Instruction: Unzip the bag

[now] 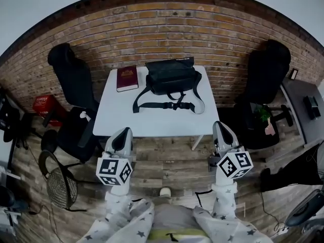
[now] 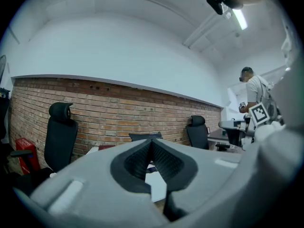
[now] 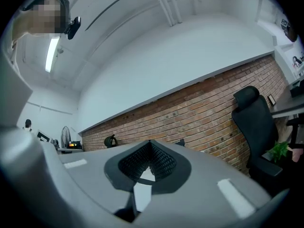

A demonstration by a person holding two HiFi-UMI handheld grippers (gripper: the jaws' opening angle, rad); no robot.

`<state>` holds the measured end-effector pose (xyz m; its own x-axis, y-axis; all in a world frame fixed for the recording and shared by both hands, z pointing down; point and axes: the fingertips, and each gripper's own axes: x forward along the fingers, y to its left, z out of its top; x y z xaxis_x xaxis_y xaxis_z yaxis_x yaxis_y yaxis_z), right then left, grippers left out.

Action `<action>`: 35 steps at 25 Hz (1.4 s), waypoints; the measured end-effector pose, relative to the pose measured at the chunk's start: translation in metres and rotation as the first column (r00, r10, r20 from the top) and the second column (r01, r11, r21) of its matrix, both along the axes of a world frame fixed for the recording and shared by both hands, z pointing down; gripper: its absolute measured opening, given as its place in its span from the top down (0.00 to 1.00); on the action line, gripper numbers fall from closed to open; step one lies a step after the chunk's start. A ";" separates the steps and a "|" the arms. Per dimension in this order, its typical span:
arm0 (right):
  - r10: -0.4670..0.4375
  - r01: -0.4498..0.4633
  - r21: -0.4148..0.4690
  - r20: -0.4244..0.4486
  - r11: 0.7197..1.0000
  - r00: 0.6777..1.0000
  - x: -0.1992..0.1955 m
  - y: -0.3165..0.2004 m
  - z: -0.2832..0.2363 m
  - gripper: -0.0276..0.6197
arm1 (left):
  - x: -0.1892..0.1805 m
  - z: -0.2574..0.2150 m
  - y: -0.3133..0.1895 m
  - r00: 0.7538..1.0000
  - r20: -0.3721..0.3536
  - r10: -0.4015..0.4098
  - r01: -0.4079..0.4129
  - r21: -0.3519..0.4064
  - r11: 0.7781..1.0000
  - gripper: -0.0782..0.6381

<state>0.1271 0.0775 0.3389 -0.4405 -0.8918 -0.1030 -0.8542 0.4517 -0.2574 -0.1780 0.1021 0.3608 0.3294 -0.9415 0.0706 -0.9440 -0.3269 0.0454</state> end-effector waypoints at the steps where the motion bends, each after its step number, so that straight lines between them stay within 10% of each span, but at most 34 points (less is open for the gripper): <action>1: 0.000 0.000 0.001 0.003 1.000 1.000 -0.003 -0.008 0.001 0.94 | -0.002 0.001 -0.009 1.000 -0.002 0.003 -0.003 -0.002 1.000 0.89; 35: -0.190 0.188 -0.159 0.002 0.969 0.982 -0.074 -0.256 0.063 0.78 | -0.029 0.055 -0.234 0.995 -0.064 -0.074 0.063 -0.150 0.987 0.78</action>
<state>0.0532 -0.1783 0.4021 -0.6027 -0.7970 0.0393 -0.7612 0.5594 -0.3281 -0.2073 -0.1323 0.4157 0.2733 -0.9430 0.1898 -0.9568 -0.2462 0.1544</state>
